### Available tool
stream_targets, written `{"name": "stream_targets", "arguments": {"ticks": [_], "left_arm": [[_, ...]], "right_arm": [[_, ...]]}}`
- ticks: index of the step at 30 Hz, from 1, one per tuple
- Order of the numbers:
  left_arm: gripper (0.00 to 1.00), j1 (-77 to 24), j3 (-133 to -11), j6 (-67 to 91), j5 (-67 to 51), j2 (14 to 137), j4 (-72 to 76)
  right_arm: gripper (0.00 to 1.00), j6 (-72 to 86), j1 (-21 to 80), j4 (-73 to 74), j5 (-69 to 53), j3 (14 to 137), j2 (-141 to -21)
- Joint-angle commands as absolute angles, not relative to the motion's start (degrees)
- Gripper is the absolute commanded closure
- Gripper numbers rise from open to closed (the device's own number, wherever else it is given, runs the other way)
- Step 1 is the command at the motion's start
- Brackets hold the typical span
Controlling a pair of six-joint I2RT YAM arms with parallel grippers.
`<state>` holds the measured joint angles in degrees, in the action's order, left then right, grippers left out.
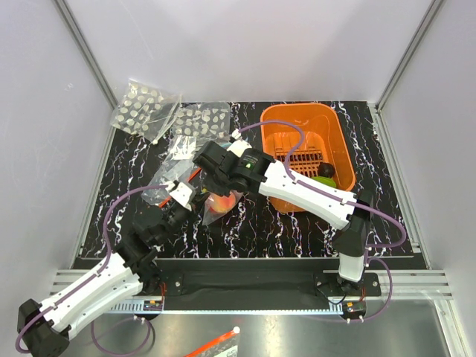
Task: Place the food in the zip-top bag and seal the zipper
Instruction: Zip the zipper food storage bag at the center of the board.
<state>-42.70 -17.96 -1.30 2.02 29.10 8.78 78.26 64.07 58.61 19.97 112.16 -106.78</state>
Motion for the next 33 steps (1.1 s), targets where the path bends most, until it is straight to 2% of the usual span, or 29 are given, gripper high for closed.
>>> {"name": "stream_targets", "arguments": {"ticks": [1, 9, 11, 12, 14, 18, 23, 25, 30, 33], "left_arm": [[1.0, -42.9, -18.9, -2.7, 2.9, 30.1, 13.2], [1.0, -42.9, -18.7, -3.6, 4.0, 31.4, 14.2], [1.0, -42.9, -18.8, -3.7, 4.0, 31.3, 14.2], [1.0, -43.0, -18.9, -3.7, 4.0, 31.3, 14.2], [1.0, -43.0, -19.1, -4.0, 4.2, 31.6, 14.2], [1.0, -43.0, -19.6, -4.4, 4.5, 32.5, 14.2], [1.0, -43.2, -19.6, -4.9, 5.4, 34.0, 15.1], [1.0, -43.2, -19.8, -5.2, 5.6, 34.7, 15.5], [1.0, -43.5, -20.7, -5.4, 5.5, 34.7, 15.6], [1.0, -43.9, -21.0, -5.3, 5.2, 34.2, 15.0]], "right_arm": [[0.79, 79.4, 64.1, 59.1, 22.9, 114.0, -106.1], [0.81, 80.0, 64.1, 58.7, 22.9, 112.5, -105.3], [0.75, 79.7, 64.1, 57.8, 22.3, 111.7, -105.0], [0.66, 79.7, 64.2, 57.9, 22.2, 111.6, -105.0], [0.64, 80.2, 64.1, 58.1, 22.2, 111.9, -105.1], [0.63, 80.3, 64.2, 58.1, 22.1, 112.1, -105.2], [0.75, 80.5, 64.2, 57.6, 22.5, 111.7, -104.7], [0.75, 80.8, 64.2, 57.7, 22.5, 111.3, -104.6], [0.64, 81.0, 64.2, 57.1, 22.4, 110.0, -104.6], [0.65, 81.1, 64.1, 56.8, 22.7, 109.9, -104.6]]}}
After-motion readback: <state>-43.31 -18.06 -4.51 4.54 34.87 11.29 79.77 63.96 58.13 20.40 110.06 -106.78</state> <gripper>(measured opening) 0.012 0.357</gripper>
